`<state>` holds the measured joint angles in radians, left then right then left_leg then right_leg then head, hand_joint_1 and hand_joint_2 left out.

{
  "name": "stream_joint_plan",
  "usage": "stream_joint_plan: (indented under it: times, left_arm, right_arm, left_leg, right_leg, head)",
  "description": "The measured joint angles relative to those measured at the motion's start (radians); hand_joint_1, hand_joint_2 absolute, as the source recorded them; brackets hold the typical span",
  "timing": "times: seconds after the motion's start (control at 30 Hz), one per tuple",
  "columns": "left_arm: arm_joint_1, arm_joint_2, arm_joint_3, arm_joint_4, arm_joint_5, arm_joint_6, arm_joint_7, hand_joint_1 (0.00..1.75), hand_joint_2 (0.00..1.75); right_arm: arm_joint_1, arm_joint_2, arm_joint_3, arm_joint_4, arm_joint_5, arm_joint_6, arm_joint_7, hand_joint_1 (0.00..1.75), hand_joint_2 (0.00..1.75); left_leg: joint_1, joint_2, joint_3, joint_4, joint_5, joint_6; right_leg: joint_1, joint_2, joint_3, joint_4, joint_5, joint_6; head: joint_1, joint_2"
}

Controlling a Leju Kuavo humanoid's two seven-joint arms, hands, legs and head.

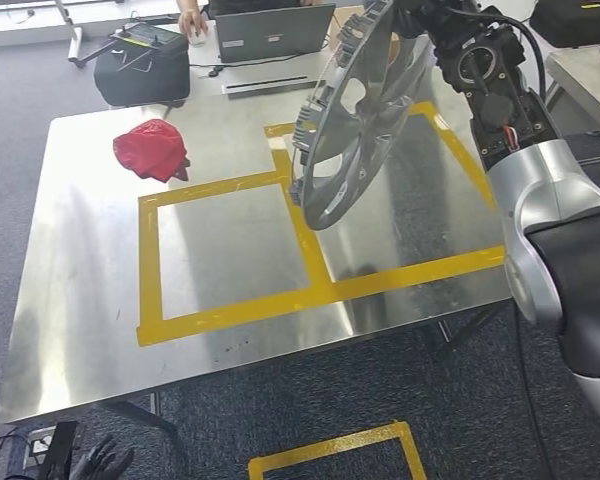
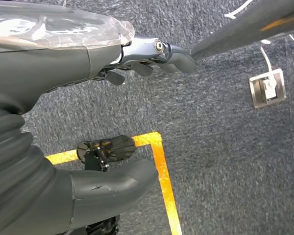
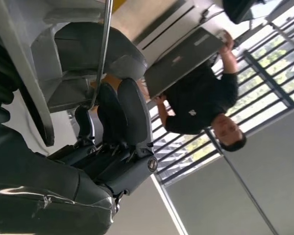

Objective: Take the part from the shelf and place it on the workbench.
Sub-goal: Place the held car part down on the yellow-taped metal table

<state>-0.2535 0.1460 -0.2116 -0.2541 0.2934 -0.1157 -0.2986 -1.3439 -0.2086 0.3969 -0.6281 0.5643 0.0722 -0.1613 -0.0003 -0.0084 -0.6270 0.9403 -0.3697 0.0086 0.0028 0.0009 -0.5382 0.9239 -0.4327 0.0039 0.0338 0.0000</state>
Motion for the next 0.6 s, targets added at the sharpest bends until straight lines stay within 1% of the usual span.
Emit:
stream_joint_plan:
  times: [0.1, 0.23, 0.43, 0.6]
  left_arm:
    - [-0.004, -0.002, -0.007, 0.000, -0.001, -0.002, 0.002, 0.00, 1.75]
    - [-0.009, -0.004, -0.016, 0.000, -0.003, -0.004, 0.004, 0.00, 1.75]
    - [-0.013, -0.004, -0.023, 0.000, -0.003, -0.009, -0.002, 0.00, 1.75]
    - [-0.016, -0.005, -0.031, 0.000, -0.002, -0.013, -0.020, 0.00, 1.75]
  right_arm:
    - [-0.017, -0.009, 0.013, 0.068, 0.041, -0.002, 0.056, 1.75, 1.75]
    - [-0.019, -0.037, 0.023, 0.136, 0.069, -0.002, 0.120, 1.75, 1.75]
    - [-0.019, -0.076, 0.038, 0.207, 0.090, -0.002, 0.161, 1.75, 1.75]
    - [-0.017, -0.103, 0.050, 0.248, 0.136, 0.012, 0.239, 1.75, 1.75]
  left_leg:
    - [0.000, 0.000, 0.000, 0.000, 0.000, 0.000]
    - [0.000, 0.000, 0.001, 0.000, 0.000, 0.000]
    - [-0.001, 0.001, 0.001, 0.000, 0.000, 0.000]
    - [0.000, 0.002, 0.002, 0.000, 0.000, 0.000]
  right_leg:
    - [0.000, 0.000, 0.000, 0.000, 0.000, 0.000]
    - [0.000, 0.000, 0.000, 0.000, 0.000, 0.000]
    - [-0.001, 0.002, 0.000, 0.000, 0.000, 0.000]
    - [-0.001, 0.002, 0.000, 0.000, 0.000, 0.000]
  head:
    - [-0.001, 0.000]
    - [-0.001, 0.000]
    - [0.000, 0.000]
    - [-0.002, 0.000]
